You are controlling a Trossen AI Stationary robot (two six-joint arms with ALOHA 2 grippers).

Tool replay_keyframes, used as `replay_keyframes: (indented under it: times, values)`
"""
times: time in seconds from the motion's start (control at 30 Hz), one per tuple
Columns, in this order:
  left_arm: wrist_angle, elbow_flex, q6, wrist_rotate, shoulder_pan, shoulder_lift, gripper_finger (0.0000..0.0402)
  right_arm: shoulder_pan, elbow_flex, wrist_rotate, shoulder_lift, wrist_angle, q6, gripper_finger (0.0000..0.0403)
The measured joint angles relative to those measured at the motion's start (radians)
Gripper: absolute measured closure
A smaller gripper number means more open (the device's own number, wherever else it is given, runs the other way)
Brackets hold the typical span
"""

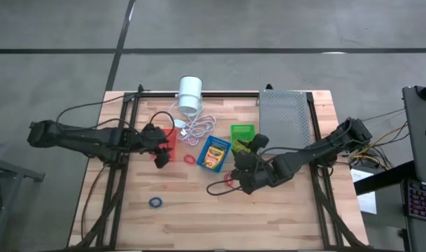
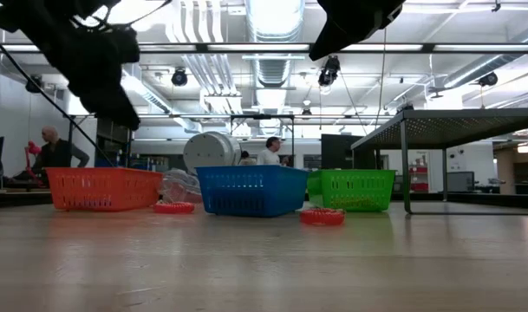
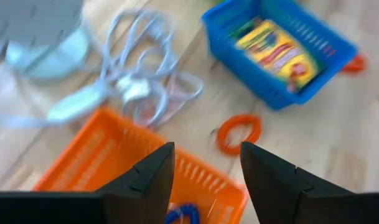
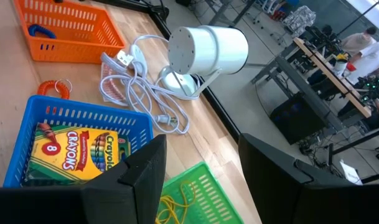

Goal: Pick & Place Office Desk Supplies
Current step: Put the orange spring keychain into the orange bin

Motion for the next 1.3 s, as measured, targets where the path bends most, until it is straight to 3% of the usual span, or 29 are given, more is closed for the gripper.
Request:
replay_keyframes:
  times: [0.2,0.4,0.87,1.07,1.3]
  values:
    - [0.164,0.0,0.203,0.0,-0.086,0.017,0.0212,0.0,0.0,0.0,0.0,0.001,0.0,0.0204]
    - [0.313,0.002,0.263,-0.026,-0.129,0.098,0.0212,0.0,0.0,0.0,0.0,0.021,0.0,0.0204]
    - [0.28,0.131,0.26,0.006,-0.087,0.406,0.0213,0.0,0.0,0.0,0.0,0.026,0.0,0.0204]
    - [0.286,0.134,0.231,0.173,0.017,0.506,0.0213,0.0,0.0,0.0,0.0,0.027,0.0,0.0204]
    - [0.338,0.134,0.241,0.244,0.077,0.576,0.0213,-0.001,0.0,0.0,0.0,0.026,0.0,0.0204]
